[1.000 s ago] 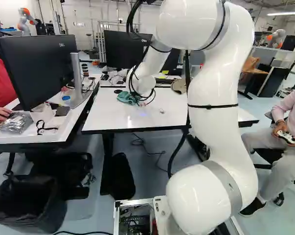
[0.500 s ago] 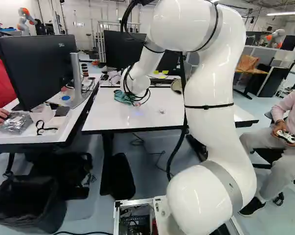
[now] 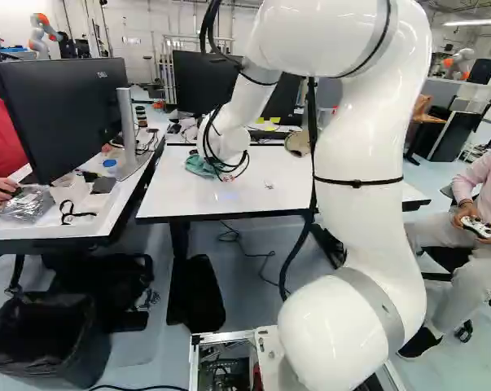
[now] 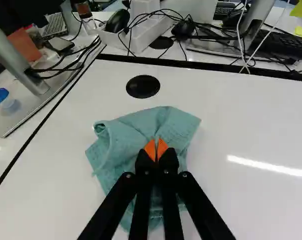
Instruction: Clean the table with the green towel
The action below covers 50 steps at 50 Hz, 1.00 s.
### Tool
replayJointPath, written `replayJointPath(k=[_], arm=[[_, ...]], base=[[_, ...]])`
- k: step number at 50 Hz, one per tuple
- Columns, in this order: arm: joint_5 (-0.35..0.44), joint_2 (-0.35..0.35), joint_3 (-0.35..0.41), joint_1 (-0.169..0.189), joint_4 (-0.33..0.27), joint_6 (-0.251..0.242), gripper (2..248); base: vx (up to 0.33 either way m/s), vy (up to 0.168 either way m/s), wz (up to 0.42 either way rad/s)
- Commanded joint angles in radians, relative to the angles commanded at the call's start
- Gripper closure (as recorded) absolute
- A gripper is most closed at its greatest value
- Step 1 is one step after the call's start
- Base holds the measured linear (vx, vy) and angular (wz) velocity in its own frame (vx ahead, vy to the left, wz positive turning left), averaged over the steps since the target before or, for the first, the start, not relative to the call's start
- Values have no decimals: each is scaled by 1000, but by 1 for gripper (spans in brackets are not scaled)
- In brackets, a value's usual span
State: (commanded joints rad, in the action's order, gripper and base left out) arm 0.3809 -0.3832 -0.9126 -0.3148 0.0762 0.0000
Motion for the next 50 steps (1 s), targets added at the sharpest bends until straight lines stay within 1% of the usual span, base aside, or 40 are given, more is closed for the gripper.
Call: replayJointPath(k=[17,33,42,50], arm=[[0,74,91,-8,0,0,225],[0,143,175,6,0,0,225],[0,147,178,7,0,0,225],[0,163,181,7,0,0,225]], base=[[0,0,0],[0,0,0],[0,0,0],[0,0,0]])
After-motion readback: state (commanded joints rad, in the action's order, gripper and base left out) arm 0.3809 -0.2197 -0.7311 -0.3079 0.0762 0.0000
